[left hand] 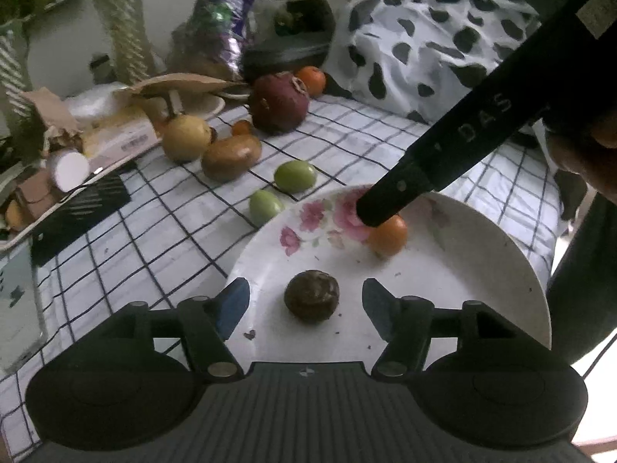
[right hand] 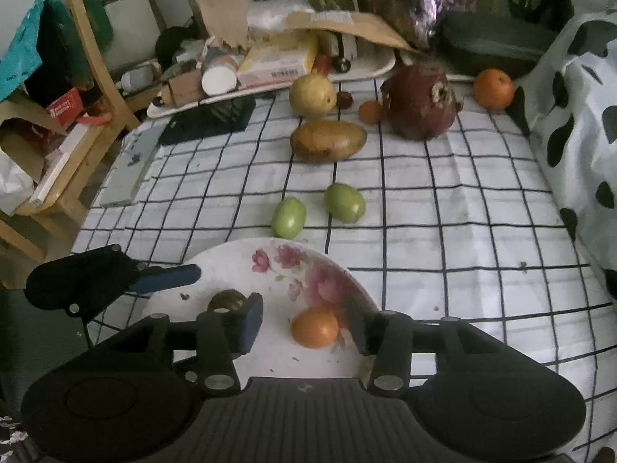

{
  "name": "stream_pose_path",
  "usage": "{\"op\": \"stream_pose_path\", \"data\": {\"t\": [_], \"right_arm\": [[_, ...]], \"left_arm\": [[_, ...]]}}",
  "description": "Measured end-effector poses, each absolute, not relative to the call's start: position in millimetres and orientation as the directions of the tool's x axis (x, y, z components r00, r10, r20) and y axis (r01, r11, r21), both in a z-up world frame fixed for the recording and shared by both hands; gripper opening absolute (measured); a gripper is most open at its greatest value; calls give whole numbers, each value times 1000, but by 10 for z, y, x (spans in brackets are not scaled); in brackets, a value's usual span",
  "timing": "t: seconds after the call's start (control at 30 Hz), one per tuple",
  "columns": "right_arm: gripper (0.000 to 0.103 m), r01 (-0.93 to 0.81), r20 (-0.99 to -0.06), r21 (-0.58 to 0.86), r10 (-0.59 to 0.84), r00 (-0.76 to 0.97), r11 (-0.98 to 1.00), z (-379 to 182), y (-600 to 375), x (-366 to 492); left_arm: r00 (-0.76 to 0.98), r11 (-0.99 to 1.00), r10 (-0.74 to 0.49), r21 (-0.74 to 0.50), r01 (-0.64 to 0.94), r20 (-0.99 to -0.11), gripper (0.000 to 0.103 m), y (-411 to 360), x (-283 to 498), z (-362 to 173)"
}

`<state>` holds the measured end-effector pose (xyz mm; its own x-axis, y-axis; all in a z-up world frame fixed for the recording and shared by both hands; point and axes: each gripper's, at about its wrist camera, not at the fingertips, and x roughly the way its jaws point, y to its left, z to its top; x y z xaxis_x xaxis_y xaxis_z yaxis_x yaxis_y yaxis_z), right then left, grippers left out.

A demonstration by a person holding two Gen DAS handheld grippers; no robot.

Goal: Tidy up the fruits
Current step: 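Lift both open grippers away from the plate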

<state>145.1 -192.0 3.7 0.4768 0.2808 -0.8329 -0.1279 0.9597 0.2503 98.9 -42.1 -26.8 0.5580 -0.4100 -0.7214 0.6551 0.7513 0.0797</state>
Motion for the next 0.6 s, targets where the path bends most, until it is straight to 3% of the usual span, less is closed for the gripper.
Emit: {"op": "stream_pose_path", "data": {"t": [0.13, 0.27, 0.43, 0.6], "right_arm": [[68, -120, -828, 206, 238, 508, 971, 99, -1965, 1357], [69, -120, -826, 186, 221, 519, 975, 123, -1999, 1256], [91, -109, -823, 159, 193, 535, 981, 128, -2018, 1129], [98, -104, -821, 144, 178, 543, 984, 99, -2008, 1037]], "left_arm": [[586, 775, -393, 88, 626, -708, 64, -405, 905, -231], [600, 789, -391, 81, 609, -698, 64, -386, 830, -194], [623, 808, -392, 72, 585, -676, 64, -365, 713, -126], [645, 827, -382, 67, 559, -661, 64, -348, 636, -84]]}}
